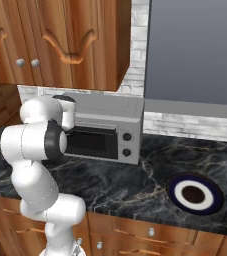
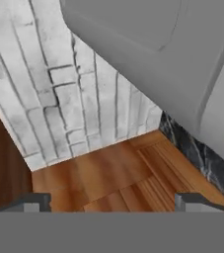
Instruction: Pull the toaster oven rack outwards. Pick up the baguette from the plate and place it on the toaster oven rack. Close the toaster oven door fully and set the temperature to the lowest setting.
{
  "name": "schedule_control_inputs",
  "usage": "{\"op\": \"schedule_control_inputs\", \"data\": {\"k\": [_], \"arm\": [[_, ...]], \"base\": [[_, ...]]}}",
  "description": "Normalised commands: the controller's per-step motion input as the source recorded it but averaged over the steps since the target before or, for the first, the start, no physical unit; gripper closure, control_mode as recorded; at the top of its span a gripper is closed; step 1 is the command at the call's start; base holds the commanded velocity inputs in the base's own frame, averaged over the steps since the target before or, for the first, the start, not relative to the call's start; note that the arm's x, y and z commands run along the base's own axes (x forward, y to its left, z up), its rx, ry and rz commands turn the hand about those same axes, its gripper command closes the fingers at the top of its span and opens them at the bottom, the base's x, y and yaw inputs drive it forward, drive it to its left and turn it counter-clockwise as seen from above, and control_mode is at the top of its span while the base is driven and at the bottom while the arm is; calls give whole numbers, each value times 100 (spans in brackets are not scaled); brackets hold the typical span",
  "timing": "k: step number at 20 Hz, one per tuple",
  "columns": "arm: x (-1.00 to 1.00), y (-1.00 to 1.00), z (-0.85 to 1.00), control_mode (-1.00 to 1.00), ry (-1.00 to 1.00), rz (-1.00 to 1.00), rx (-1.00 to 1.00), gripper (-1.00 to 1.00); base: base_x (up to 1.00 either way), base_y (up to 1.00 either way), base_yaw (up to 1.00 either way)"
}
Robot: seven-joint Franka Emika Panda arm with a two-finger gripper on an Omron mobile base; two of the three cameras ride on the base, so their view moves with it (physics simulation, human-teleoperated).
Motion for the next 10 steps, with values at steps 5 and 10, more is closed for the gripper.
{"op": "schedule_control_inputs", "data": {"k": [5, 10], "arm": [[64, -51, 50, -100, -41, 1, 10, -100], [-22, -74, 100, -100, -12, 0, 1, -100]], "base": [[0, 0, 0], [0, 0, 0]]}}
